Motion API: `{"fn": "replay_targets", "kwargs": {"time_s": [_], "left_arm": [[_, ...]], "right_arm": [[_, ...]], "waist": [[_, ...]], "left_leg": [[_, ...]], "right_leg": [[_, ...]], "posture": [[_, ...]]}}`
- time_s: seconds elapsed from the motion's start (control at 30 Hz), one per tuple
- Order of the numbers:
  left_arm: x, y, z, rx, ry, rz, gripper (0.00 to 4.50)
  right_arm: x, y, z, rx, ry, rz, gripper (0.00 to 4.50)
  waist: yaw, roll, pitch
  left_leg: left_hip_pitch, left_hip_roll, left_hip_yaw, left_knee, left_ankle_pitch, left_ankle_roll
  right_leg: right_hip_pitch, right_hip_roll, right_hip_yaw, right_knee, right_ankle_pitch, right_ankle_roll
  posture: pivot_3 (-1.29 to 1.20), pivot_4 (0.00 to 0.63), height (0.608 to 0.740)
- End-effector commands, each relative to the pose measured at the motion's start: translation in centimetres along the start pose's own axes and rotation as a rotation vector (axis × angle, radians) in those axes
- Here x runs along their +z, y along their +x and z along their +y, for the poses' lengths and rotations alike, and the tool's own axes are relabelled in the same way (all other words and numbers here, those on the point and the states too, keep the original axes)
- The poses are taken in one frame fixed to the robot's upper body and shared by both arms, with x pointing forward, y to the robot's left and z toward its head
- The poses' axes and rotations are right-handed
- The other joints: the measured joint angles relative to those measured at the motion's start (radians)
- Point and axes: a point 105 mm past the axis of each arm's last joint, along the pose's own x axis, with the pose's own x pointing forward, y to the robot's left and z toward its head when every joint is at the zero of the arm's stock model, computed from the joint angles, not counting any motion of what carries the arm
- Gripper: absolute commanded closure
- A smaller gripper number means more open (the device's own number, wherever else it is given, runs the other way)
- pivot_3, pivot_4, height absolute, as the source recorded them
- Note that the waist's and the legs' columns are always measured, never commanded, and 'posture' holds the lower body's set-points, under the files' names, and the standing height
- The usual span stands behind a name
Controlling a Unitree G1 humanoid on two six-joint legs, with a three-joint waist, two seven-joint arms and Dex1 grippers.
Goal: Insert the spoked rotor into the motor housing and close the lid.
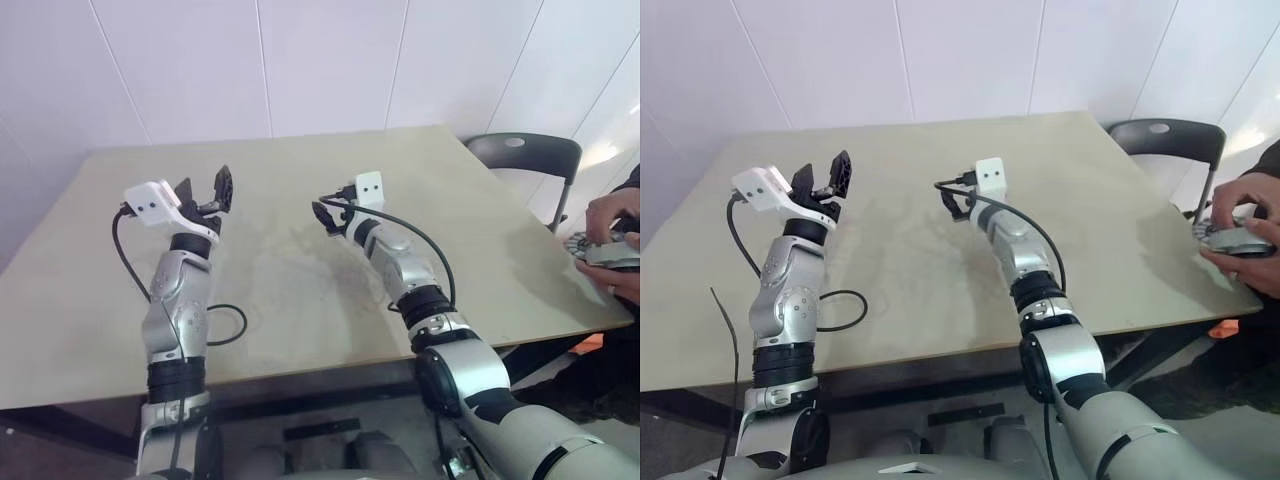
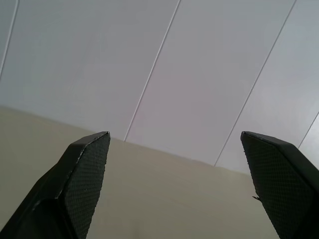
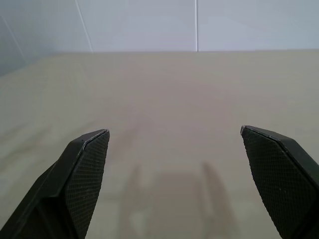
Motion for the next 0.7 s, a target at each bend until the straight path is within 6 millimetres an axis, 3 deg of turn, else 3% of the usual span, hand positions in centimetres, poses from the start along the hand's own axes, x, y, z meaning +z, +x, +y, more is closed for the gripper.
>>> {"fn": "replay_targets", "kwargs": {"time_s": [0.03,0.7], "left_arm": [[2.01,0.23,-0.44,-0.018,0.022,-0.073,0.04],[1.82,-0.52,0.36,0.021,0.010,-0.059,0.04]], "right_arm": [[2.26,0.58,0.59,0.015,-0.013,-0.062,0.06],[1.64,0.64,1.24,0.039,-0.002,-0.051,0.06]], "waist": [[0.000,0.000,0.000],[0.001,0.000,0.000]], "left_leg": [[0.000,0.000,0.000,0.000,0.000,0.000],[0.000,0.000,0.000,-0.001,0.000,0.000]], "right_leg": [[0.000,0.000,0.000,0.000,0.000,0.000],[0.000,-0.002,0.000,-0.001,0.000,0.000]], "posture": [[0.00,0.000,0.740],[0.00,0.000,0.740]]}}
